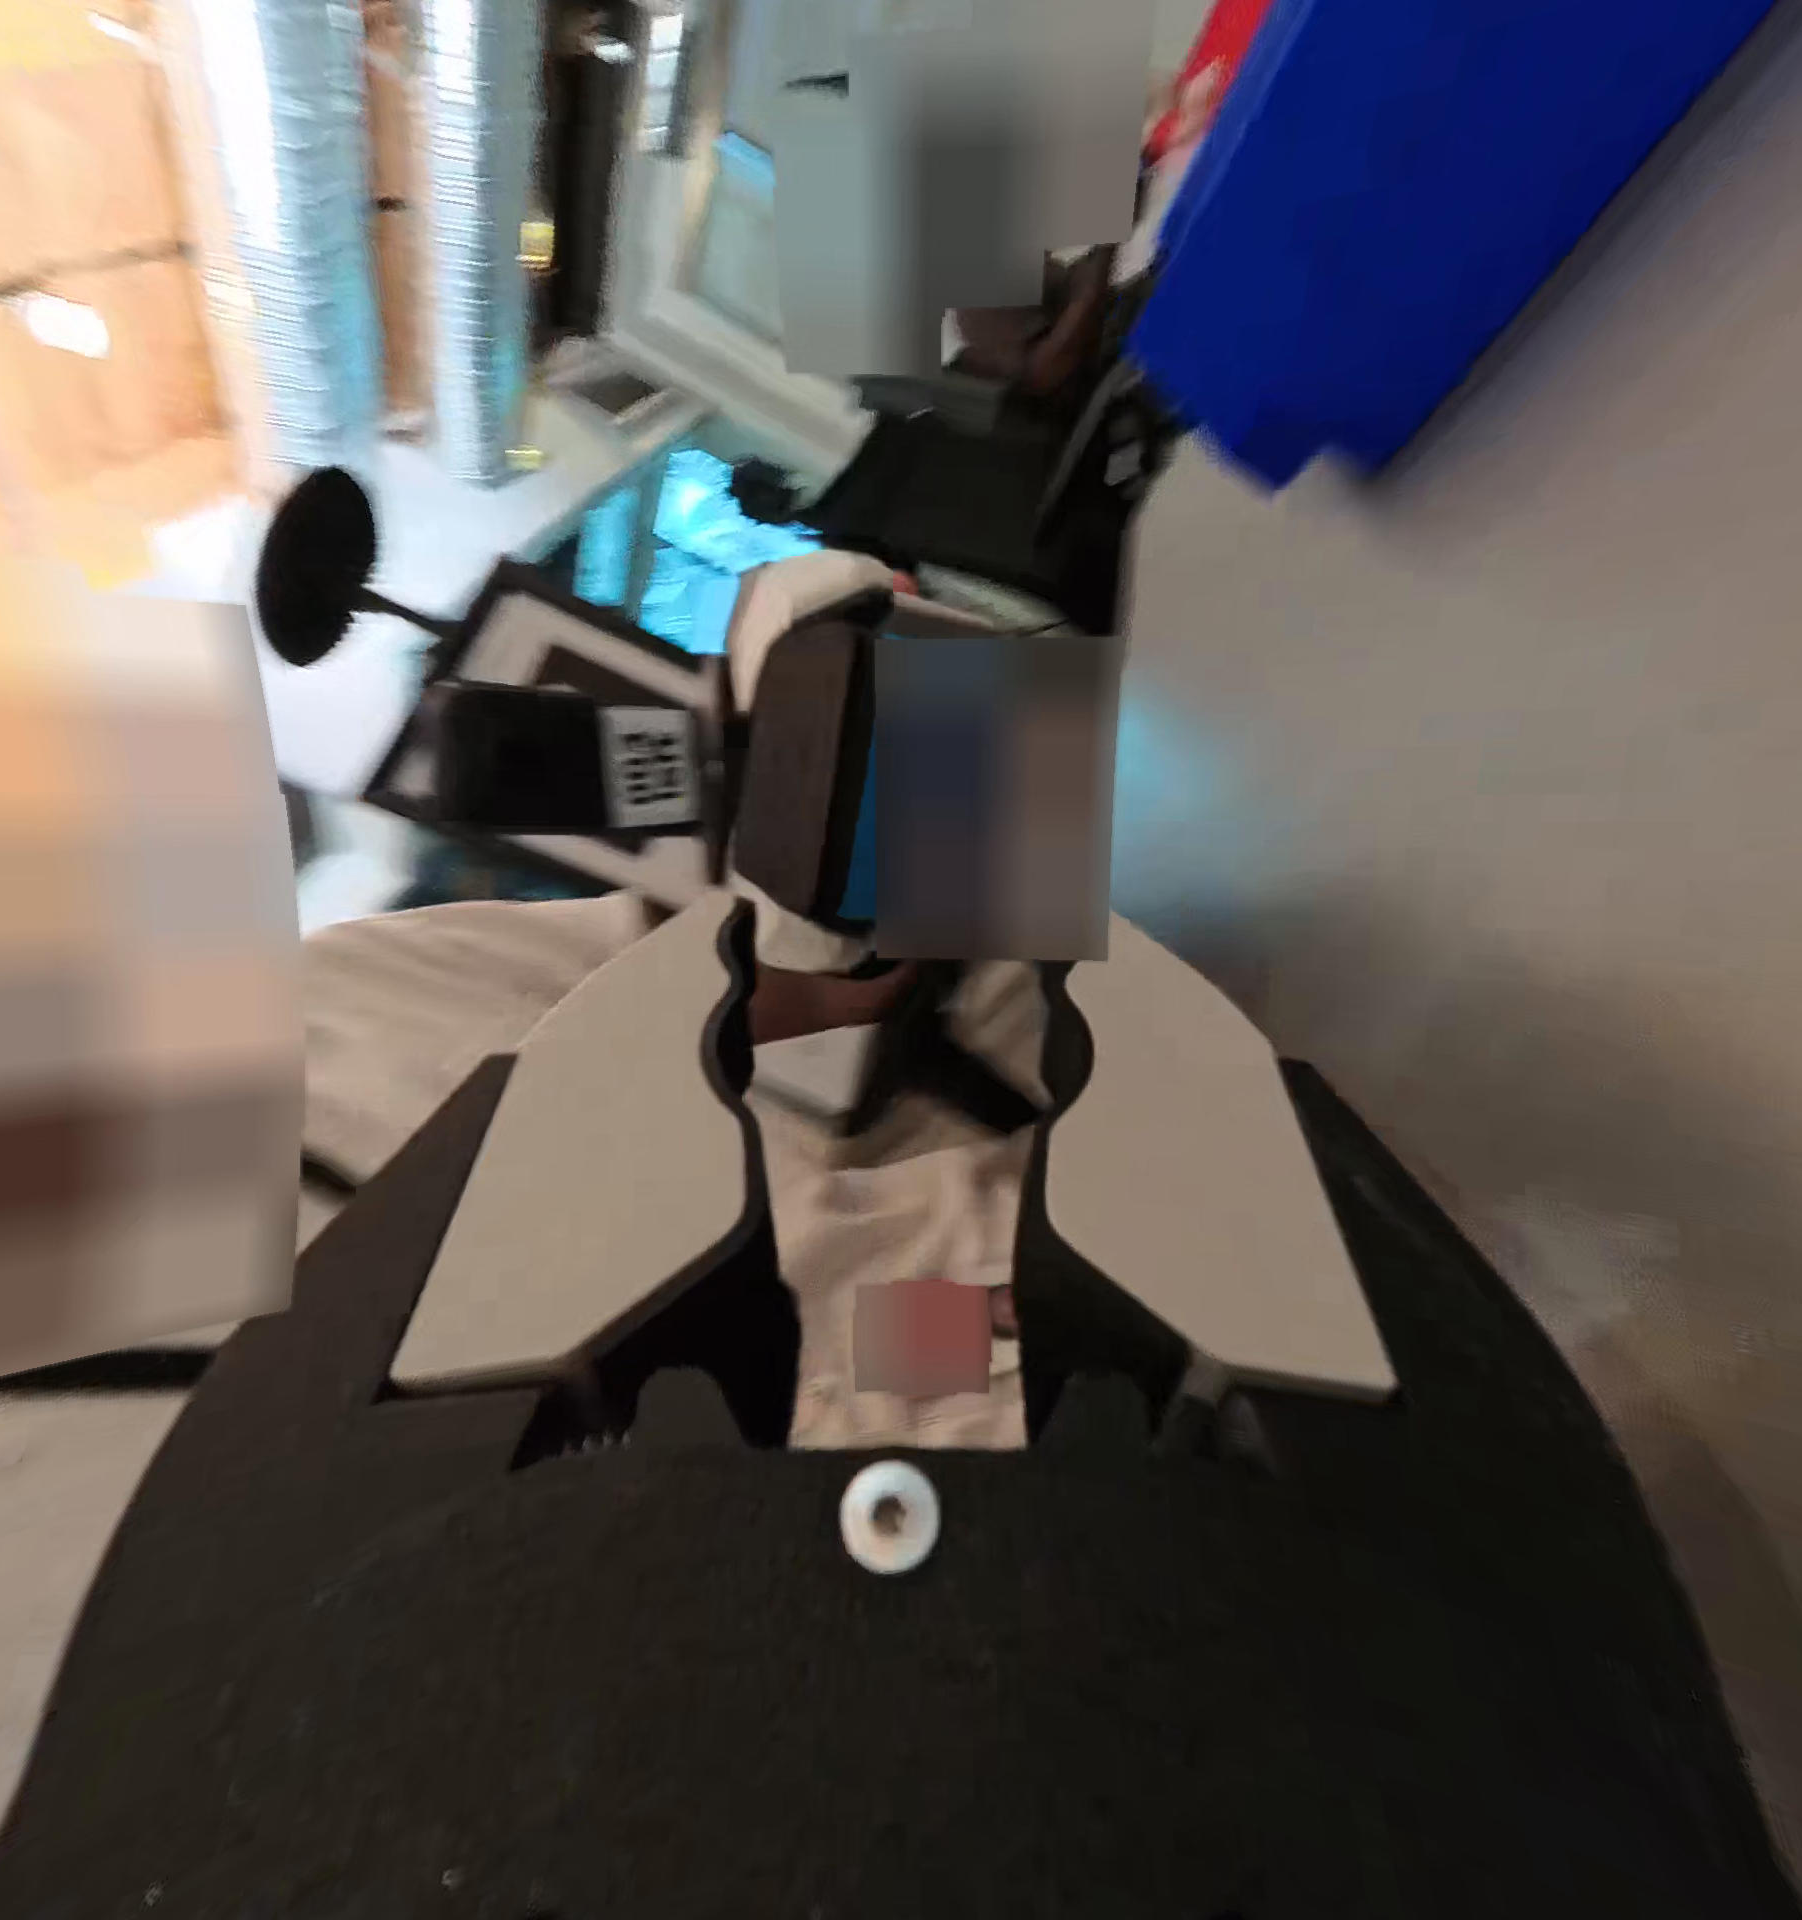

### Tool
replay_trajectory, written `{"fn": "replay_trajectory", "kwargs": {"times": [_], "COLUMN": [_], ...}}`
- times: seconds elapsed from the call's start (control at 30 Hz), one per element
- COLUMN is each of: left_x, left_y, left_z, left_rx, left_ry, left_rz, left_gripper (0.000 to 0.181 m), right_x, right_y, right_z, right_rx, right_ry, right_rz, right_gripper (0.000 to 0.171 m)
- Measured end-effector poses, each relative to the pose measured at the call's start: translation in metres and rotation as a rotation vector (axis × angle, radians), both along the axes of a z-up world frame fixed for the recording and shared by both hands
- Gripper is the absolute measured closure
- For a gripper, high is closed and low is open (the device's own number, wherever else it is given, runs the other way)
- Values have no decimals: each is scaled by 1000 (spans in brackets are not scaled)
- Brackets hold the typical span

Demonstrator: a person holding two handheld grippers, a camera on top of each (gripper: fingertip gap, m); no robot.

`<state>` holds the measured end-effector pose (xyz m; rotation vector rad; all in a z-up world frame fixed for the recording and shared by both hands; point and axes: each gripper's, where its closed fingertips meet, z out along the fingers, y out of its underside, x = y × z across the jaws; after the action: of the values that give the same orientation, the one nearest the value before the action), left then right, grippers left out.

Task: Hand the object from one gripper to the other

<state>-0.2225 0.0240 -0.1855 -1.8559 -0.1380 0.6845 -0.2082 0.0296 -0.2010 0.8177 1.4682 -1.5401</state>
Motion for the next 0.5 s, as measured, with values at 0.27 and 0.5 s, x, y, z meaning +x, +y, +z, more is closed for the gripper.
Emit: {"fn": "replay_trajectory", "kwargs": {"times": [0.27, 0.5], "left_x": [-35, -18], "left_y": [-21, -2], "left_z": [-30, -38], "left_rx": [-412, -538], "left_ry": [317, 453], "left_rz": [235, 231], "left_gripper": [121, 121], "right_x": [-28, -21], "right_y": [-16, -27], "right_z": [0, -24], "right_rx": [429, 483], "right_ry": [633, 577], "right_rz": [-423, -368], "right_gripper": [94, 105]}}
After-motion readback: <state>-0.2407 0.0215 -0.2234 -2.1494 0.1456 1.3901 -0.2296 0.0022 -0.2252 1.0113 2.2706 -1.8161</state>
